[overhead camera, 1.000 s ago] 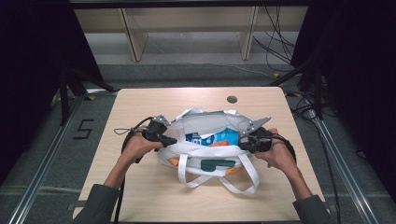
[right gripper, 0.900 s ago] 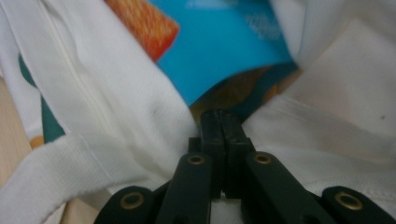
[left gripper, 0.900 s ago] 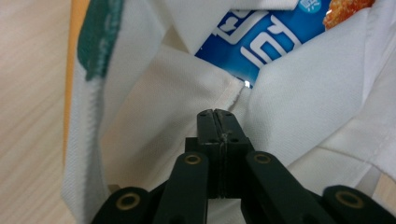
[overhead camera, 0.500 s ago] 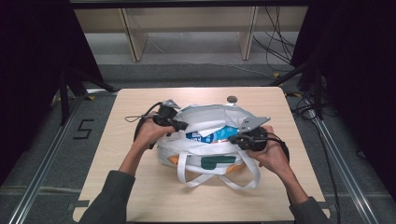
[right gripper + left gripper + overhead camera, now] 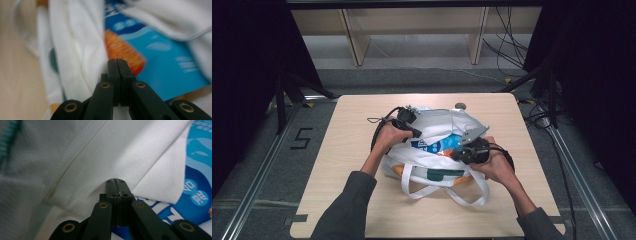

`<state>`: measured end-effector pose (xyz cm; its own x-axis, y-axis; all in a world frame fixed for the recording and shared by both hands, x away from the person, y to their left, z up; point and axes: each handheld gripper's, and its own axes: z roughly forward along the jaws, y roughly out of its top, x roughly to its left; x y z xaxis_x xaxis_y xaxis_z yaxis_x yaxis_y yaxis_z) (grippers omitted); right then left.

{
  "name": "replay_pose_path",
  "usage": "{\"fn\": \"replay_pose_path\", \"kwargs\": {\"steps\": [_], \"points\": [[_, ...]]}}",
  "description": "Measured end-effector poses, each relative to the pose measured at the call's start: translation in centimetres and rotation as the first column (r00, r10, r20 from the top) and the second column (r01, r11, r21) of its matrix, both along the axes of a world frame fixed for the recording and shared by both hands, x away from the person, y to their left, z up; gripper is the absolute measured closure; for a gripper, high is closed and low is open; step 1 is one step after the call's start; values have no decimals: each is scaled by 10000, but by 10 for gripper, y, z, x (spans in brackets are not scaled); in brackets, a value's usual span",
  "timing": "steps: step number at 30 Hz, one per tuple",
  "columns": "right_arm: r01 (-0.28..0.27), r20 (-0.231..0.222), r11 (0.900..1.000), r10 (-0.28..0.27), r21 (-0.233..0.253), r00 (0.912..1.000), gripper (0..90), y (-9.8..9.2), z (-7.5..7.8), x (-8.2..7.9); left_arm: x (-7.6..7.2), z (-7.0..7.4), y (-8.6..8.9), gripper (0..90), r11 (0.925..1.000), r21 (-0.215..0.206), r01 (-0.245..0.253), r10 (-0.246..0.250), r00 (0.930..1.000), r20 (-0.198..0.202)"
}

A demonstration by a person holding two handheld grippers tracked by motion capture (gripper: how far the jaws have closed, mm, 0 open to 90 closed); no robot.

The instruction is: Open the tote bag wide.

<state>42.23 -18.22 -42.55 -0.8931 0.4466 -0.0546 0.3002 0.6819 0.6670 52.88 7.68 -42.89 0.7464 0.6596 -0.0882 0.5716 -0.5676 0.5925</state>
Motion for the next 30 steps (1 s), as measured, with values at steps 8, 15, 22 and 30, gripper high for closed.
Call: {"fn": "replay_pose_path", "kwargs": {"steps": [8, 15, 22, 30], "points": [[-1053, -983, 9925, 989, -616, 9902, 900, 0, -19, -23, 20, -11, -11, 895, 9948, 372, -948, 939, 9953, 229], [-1215, -1128, 9901, 1130, -708, 9872, 900, 1, -23, -27, 30, -12, -19, 894, 9876, 525, -1477, 1462, 9888, 317], [-226, 8, 9993, 226, 286, 9997, 900, -12, 5, -21, 11, 5, 0, 857, 9949, -376, -931, 937, 9955, 168], [1461, 1603, 9841, -1611, 1012, 9738, 900, -37, 37, 16, -41, 23, 20, 827, 9972, 294, 694, -699, 9974, 159]]}}
